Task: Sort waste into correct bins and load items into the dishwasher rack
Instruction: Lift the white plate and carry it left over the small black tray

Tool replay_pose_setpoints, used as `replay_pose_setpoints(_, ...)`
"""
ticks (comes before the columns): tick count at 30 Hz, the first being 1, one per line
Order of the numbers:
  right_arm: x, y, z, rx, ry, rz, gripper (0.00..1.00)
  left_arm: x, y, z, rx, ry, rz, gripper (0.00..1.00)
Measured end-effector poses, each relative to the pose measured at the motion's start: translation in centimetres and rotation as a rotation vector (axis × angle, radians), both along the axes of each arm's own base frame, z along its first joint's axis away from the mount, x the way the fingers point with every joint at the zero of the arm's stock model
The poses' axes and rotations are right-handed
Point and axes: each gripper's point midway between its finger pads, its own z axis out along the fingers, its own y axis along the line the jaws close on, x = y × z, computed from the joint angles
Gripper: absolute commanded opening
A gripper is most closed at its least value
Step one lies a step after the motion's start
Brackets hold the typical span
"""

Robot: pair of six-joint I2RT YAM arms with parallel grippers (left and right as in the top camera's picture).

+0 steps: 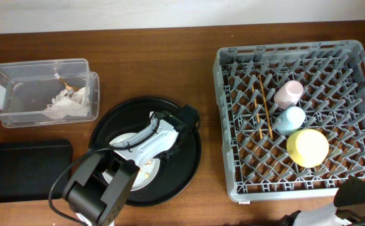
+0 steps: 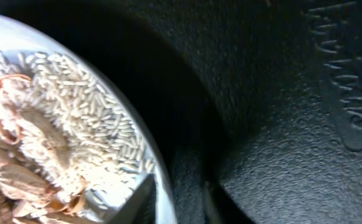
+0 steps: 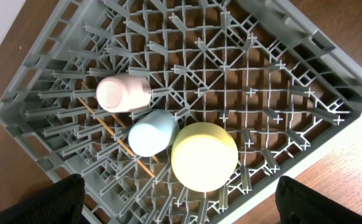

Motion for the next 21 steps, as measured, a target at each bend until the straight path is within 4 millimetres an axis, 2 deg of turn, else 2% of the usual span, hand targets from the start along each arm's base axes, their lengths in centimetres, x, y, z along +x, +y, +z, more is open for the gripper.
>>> replay_pose_setpoints(2,0.0,0.0,0.0,0.000,0.000,0.000,0.98,0.0,0.0,0.0,-0.003,-0.001,0.003,0.01)
replay_pose_setpoints(12,0.0,0.0,0.0,0.000,0.000,0.000,0.98,-0.8,0.6,0.7,0.040,0.050,0.001,0.01)
replay_pose_setpoints(21,0.0,0.0,0.0,0.000,0.000,0.000,0.99,-0.1,1.3,5.2,0.130,0.074,-0.006,0.01)
